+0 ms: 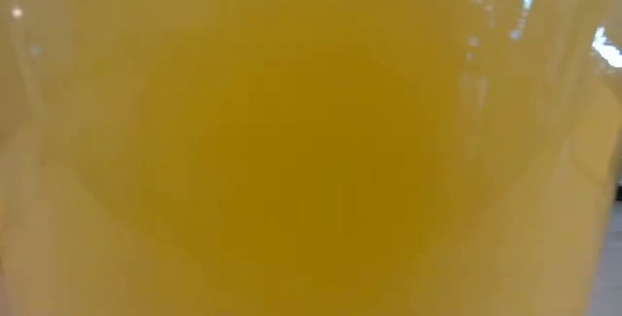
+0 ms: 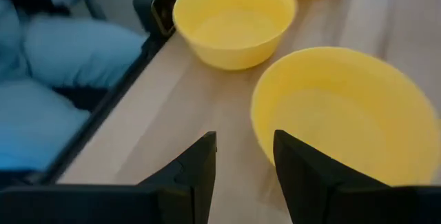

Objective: Pick & Place Mini bowls
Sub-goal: Put the yellow bowl on the shelf

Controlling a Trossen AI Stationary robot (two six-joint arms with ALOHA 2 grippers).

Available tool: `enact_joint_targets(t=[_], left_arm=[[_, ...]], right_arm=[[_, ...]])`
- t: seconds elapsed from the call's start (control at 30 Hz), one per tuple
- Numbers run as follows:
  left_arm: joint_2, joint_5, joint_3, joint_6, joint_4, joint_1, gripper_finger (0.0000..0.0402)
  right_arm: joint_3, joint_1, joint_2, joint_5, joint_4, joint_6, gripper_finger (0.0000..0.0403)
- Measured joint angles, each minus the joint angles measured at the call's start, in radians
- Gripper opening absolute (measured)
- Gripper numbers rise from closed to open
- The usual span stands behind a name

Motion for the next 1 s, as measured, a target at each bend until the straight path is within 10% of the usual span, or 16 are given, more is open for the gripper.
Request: enact_joint_targets(t=[0.53, 1.0], left_arm=[[-0.004, -0.044, 0.0, -0.052, 0.005, -0.111, 0.0223], [-0.012, -0.053, 0.0, 0.019, -0.004, -0.11, 0.0223]], right_arm=[[0.107, 0.02, 0.261, 0.136, -0.004, -0.379, 0.0128], [0.106, -0.07, 0.243, 0.135, -0.021, -0.434, 0.0008]])
